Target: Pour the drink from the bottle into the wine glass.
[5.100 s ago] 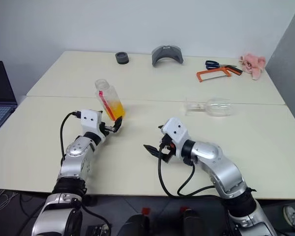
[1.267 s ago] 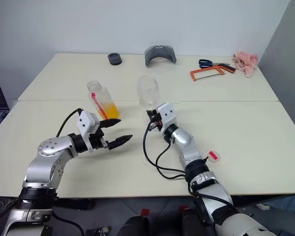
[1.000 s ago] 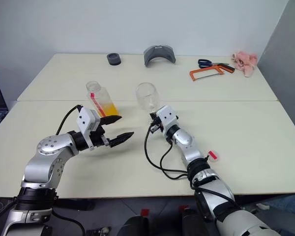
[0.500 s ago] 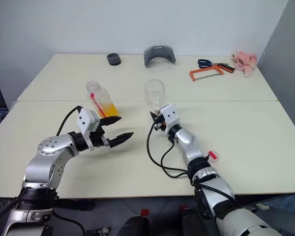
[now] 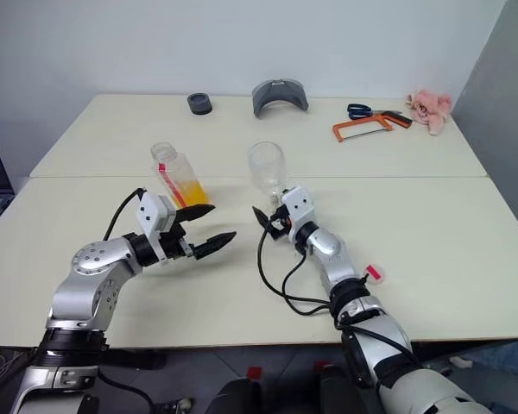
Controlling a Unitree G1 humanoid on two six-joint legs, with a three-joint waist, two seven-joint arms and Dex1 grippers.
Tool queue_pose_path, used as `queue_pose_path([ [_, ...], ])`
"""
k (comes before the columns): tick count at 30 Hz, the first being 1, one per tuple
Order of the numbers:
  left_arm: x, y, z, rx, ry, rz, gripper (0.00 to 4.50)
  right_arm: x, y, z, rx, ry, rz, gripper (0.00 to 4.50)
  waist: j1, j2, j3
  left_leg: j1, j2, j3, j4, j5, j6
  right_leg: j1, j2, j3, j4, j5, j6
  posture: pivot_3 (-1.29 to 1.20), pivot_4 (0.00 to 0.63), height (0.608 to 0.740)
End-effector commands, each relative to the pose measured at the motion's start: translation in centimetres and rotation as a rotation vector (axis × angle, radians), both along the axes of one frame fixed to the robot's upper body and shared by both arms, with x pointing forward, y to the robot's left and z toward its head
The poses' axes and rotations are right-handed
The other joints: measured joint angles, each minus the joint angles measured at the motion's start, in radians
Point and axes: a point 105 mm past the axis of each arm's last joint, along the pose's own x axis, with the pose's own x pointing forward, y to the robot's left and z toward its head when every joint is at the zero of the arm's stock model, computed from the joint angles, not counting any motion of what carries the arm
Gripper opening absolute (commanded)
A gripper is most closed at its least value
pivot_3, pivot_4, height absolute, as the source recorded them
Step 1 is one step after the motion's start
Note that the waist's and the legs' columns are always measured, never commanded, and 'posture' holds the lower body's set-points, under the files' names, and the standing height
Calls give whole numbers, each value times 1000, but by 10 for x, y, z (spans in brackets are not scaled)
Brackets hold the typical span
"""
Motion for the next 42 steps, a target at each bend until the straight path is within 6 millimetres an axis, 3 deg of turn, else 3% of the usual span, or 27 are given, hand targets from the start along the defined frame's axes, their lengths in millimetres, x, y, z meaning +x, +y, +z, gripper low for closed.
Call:
queue_pose_path([
  [1,-6,1,20,-32,-66,1,4500,-3,-8,10,34,-36,6,4456,0,0,0,0,0,0,0,0,0,0,0,0,0,0,0,0,150,740],
  [11,-15,-3,35,-83,-98,32,4500,-31,-38,-11,-9,14,8,4456,3,0,0,0,0,0,0,-1,2,0,0,0,0,0,0,0,150,740],
  [15,-18,-1,37,-101,-96,54,4500,-50,-45,-18,-80,20,48,4456,5,0,0,0,0,0,0,-1,2,0,0,0,0,0,0,0,150,740],
  [18,-22,5,27,-102,-76,104,4500,-76,-48,-18,-147,24,143,4456,9,0,0,0,0,0,0,-1,3,0,0,0,-1,0,0,0,150,740],
  [29,-19,59,-19,-70,-51,464,4500,-135,-52,22,-234,-33,326,4456,30,-1,0,0,0,-1,0,-2,3,2,0,-1,-2,0,0,0,150,740],
  [34,-8,73,-15,-101,-78,554,4500,-147,-47,39,-221,-43,358,4456,44,-2,0,0,0,-2,1,-2,3,2,0,-2,-2,0,0,0,150,740],
  [42,19,74,2,-110,-111,549,4500,-155,-37,62,-197,-77,397,4456,51,-2,0,0,0,-2,1,-1,3,2,0,-3,-2,0,0,0,150,740],
])
